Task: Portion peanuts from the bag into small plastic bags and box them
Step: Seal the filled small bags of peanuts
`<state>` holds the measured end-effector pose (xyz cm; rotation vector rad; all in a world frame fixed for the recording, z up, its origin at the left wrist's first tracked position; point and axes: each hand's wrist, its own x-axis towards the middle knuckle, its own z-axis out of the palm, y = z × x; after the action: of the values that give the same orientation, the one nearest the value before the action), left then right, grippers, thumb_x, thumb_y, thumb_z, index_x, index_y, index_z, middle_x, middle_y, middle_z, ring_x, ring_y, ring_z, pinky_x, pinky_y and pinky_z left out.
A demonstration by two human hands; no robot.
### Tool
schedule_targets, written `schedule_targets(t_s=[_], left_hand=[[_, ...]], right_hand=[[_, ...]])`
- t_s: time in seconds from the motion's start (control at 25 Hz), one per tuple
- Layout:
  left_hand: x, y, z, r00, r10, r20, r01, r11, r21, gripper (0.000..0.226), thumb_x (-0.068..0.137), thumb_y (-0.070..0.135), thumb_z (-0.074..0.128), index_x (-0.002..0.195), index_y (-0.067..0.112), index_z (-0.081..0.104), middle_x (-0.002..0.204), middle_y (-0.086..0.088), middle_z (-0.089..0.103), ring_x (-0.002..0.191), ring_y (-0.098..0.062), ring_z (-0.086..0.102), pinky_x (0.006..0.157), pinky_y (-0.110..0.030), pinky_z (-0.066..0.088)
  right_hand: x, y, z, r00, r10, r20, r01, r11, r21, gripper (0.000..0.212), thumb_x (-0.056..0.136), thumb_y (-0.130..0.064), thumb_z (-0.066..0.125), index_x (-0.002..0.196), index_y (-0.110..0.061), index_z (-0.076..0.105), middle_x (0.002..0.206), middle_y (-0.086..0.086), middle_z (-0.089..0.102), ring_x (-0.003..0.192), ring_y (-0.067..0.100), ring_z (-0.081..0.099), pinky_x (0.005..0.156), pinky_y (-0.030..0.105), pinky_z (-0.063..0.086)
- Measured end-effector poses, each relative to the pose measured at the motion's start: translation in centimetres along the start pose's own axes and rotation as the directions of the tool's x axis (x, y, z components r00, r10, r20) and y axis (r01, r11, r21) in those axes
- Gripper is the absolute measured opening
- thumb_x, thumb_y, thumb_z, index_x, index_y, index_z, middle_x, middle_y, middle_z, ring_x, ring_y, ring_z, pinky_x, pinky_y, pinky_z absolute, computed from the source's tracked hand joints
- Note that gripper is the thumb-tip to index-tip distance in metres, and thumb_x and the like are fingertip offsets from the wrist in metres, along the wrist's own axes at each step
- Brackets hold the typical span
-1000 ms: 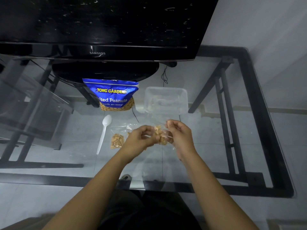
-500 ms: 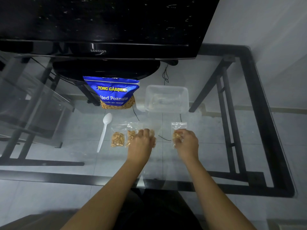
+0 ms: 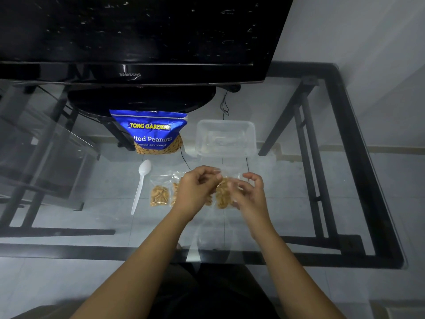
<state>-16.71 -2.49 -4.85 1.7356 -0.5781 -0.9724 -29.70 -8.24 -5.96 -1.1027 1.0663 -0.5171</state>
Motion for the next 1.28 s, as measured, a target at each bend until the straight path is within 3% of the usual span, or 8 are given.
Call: schedule_targets(t_s=[0.08,0.24,0.36,0.44,0.64,0.88,1.16,1.28], left_hand=[[-0.1,0.1,0.1,1.000,-0.016,0.013,0.016,1.000,-0.012,0.009,0.084,0.011,0.065,0.093,0.012,0.068,0.071,-0.003,0.066,0.067,-0.012,0.064,0.063,-0.026,0.055],[-0.3,0.7,0.3,0.996,-0.067,0.061,0.069,0.997,-0.023,0.005,0.087,0.011,0.060,0.088,0.013,0.065,0.077,-0.003,0.062,0.067,-0.014,0.061,0.058,-0.024,0.052],[-0.2,1.5,0.3,0.999,0.024,0.044,-0.028,0.996,0.085,0.005,0.085,0.023,0.065,0.087,0.019,0.067,0.081,0.002,0.066,0.070,-0.011,0.064,0.058,-0.022,0.054],[0.0,1.8,0.3,0.996,0.075,0.042,-0.081,0.984,0.158,0.007,0.083,0.026,0.067,0.085,0.020,0.069,0.075,0.004,0.067,0.065,-0.007,0.063,0.057,-0.021,0.055],[0.6,1.7,0.6,0.984,0.175,0.028,-0.171,0.893,0.416,0.013,0.085,0.029,0.064,0.083,0.017,0.067,0.065,0.010,0.059,0.058,-0.005,0.055,0.054,-0.014,0.044],[0.7,1.4,0.3,0.973,0.223,0.064,-0.220,0.801,0.557,0.020,0.086,0.034,0.061,0.082,0.015,0.066,0.075,-0.002,0.067,0.073,-0.018,0.061,0.067,-0.033,0.050],[0.1,1.3,0.0,0.975,0.205,0.087,-0.215,0.762,0.611,0.022,0.087,0.032,0.060,0.077,0.012,0.063,0.073,-0.004,0.065,0.071,-0.020,0.059,0.066,-0.035,0.048],[-0.5,1.6,0.1,0.975,0.209,0.079,-0.216,0.786,0.579,0.023,0.090,0.031,0.056,0.078,0.012,0.062,0.072,-0.005,0.064,0.068,-0.019,0.059,0.062,-0.032,0.047]], right_hand=[[0.3,-0.1,0.1,0.997,0.017,-0.082,-0.019,0.999,-0.026,0.023,0.089,-0.038,0.056,0.111,-0.033,0.053,0.095,-0.006,0.070,0.089,0.011,0.067,0.078,0.030,0.056],[0.7,-0.1,0.6,0.979,-0.082,-0.187,0.075,0.996,-0.046,0.011,0.090,-0.030,0.058,0.088,-0.026,0.069,0.087,-0.005,0.072,0.086,0.012,0.068,0.076,0.024,0.053],[0.8,-0.4,0.9,0.975,-0.110,-0.195,0.111,0.994,-0.003,0.013,0.088,-0.027,0.061,0.094,-0.020,0.071,0.090,0.000,0.073,0.086,0.012,0.069,0.070,0.017,0.054],[0.9,-0.4,1.1,0.969,-0.128,-0.212,0.125,0.992,-0.027,0.011,0.087,-0.028,0.062,0.093,-0.024,0.071,0.090,-0.003,0.073,0.087,0.011,0.069,0.075,0.022,0.055],[0.8,-0.7,1.3,0.937,-0.239,-0.255,0.178,0.954,-0.240,0.008,0.088,-0.024,0.061,0.085,-0.028,0.067,0.083,-0.012,0.069,0.082,0.006,0.066,0.077,0.026,0.054],[0.7,-1.0,1.0,0.906,-0.320,-0.277,0.200,0.901,-0.385,0.010,0.090,-0.024,0.059,0.083,-0.025,0.065,0.076,-0.018,0.063,0.077,0.006,0.064,0.074,0.027,0.054],[0.3,-0.9,-0.2,0.923,-0.273,-0.271,0.172,0.923,-0.345,0.009,0.089,-0.026,0.059,0.083,-0.025,0.066,0.076,-0.014,0.066,0.074,0.004,0.064,0.072,0.024,0.053],[0.2,-0.8,-0.3,0.945,-0.208,-0.253,0.144,0.958,-0.247,0.009,0.090,-0.026,0.059,0.082,-0.028,0.064,0.080,-0.012,0.068,0.078,0.005,0.065,0.072,0.021,0.052]])
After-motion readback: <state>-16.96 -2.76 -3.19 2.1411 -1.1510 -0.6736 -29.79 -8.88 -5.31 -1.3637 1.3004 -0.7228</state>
